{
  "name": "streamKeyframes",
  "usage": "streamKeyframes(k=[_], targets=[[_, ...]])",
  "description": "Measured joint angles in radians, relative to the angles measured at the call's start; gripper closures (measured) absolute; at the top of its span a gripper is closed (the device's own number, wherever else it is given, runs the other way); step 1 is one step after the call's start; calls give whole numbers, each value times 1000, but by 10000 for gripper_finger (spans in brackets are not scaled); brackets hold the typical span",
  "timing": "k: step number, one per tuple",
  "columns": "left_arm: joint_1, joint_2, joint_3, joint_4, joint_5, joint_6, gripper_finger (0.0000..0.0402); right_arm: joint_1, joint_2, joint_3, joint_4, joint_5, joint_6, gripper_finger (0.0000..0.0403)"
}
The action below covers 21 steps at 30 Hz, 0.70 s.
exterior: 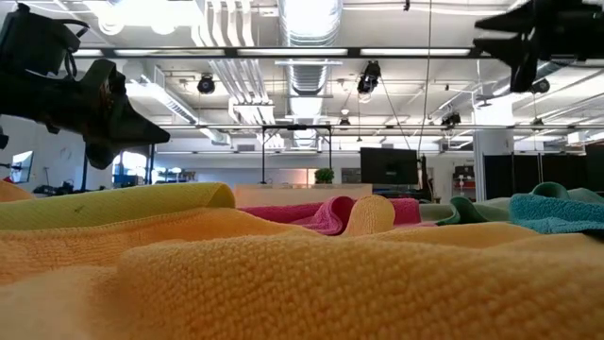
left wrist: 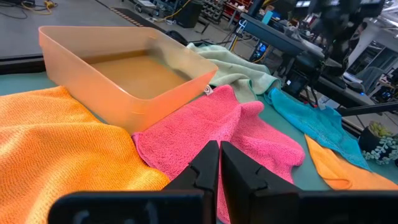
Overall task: Fold microfiber towels
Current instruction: Fold the pink towel
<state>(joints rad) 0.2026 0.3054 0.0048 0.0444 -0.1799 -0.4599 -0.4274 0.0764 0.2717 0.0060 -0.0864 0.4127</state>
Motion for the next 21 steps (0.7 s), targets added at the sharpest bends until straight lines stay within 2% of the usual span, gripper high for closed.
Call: streamKeyframes(k=[5,12,14,18,21], targets=[[0,0,0,0,0,0,401,0,110,208,-224,0,-125,236],[0,0,0,0,0,0,401,0,344,406,-539,-2,-233,234],[0,0,0,0,0,0,401,0,411,428,-608,-42,-259,234],[0,0,0,0,0,0,401,4,508,432,-663,-211,-308,234],[0,0,0,0,0,0,401,31,564,427,-670,-263,-309,234]])
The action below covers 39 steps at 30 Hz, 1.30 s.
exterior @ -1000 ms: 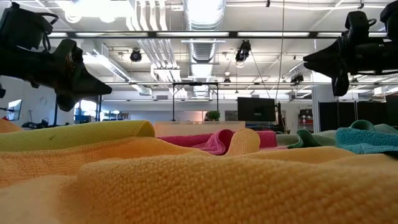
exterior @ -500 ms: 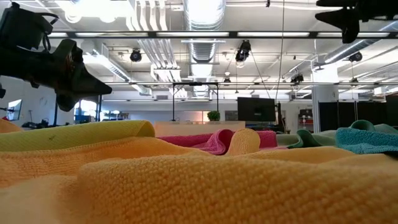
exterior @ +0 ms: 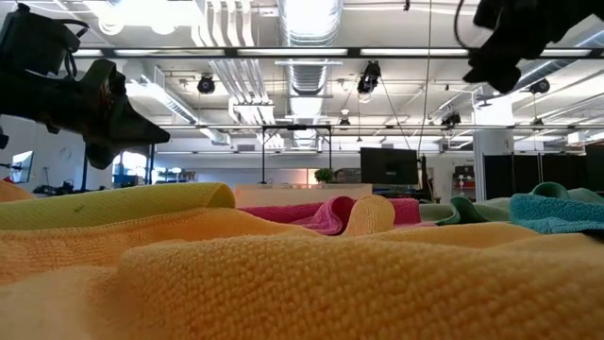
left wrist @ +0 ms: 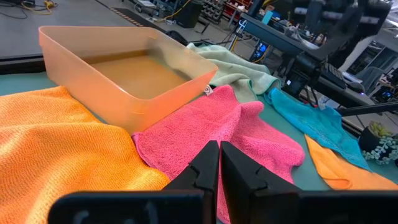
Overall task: Fold microfiber towels
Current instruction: Fold the pink towel
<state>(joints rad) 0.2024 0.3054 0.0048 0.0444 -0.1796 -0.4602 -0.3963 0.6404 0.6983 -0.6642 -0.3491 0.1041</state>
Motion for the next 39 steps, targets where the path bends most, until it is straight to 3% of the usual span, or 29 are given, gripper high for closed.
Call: streamKeyframes(k=[8,15,27,39], targets=[[0,0,0,0,0,0,401,150,114,-1,-3,-4,4,245],[0,0,0,0,0,0,401,262,221,-2,44,94,-58,249],[0,0,0,0,0,0,401,356,427,-1,254,99,-182,210],[0,0,0,0,0,0,401,409,673,-1,447,87,-176,208]])
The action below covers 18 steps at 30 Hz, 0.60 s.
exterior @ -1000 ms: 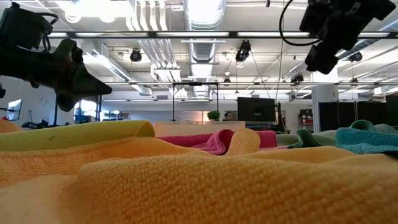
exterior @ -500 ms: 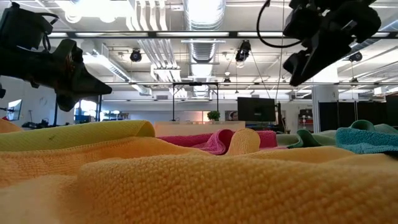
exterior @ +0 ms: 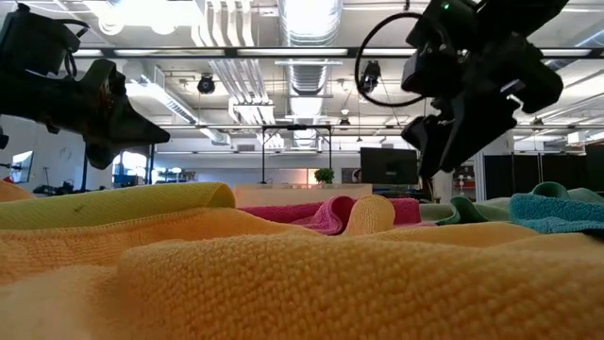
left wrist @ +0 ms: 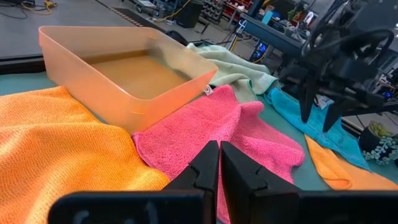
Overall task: Fold microfiber towels
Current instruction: Fold the pink towel
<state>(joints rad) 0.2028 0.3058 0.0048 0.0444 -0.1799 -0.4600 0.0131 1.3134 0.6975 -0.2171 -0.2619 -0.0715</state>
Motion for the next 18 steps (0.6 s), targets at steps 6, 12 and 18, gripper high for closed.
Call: streamKeyframes(k=[6,12,18], targets=[[0,2,0,0,0,0,401,13,98,0,96,-1,0,207],[0,5,0,0,0,0,401,13,170,0,143,-1,0,207],[0,8,0,0,0,0,401,13,232,1,158,4,-8,211]])
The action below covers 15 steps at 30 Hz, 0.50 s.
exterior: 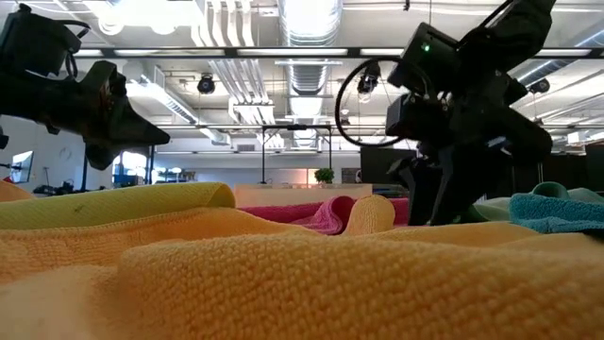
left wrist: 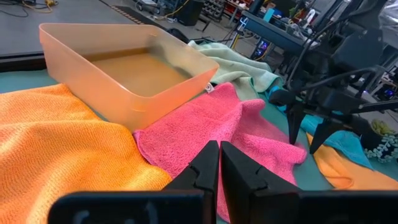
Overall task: Fold microfiber towels
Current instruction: Fold the pink towel
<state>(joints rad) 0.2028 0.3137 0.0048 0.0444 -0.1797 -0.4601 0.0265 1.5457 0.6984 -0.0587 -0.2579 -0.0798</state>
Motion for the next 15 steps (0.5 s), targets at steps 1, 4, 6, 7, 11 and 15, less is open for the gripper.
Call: streamKeyframes(k=[1,4,6,7,11,15], targets=[[0,1,0,0,0,0,401,0,8,1,3,6,2,212],[0,0,0,0,0,0,401,3,33,2,4,50,18,219],[0,0,0,0,0,0,401,3,41,2,4,67,26,228],[0,0,0,0,0,0,401,5,45,2,4,76,26,234],[0,0,0,0,0,0,401,7,48,2,3,105,27,266],[0,0,0,0,0,0,401,8,47,2,0,120,37,311]])
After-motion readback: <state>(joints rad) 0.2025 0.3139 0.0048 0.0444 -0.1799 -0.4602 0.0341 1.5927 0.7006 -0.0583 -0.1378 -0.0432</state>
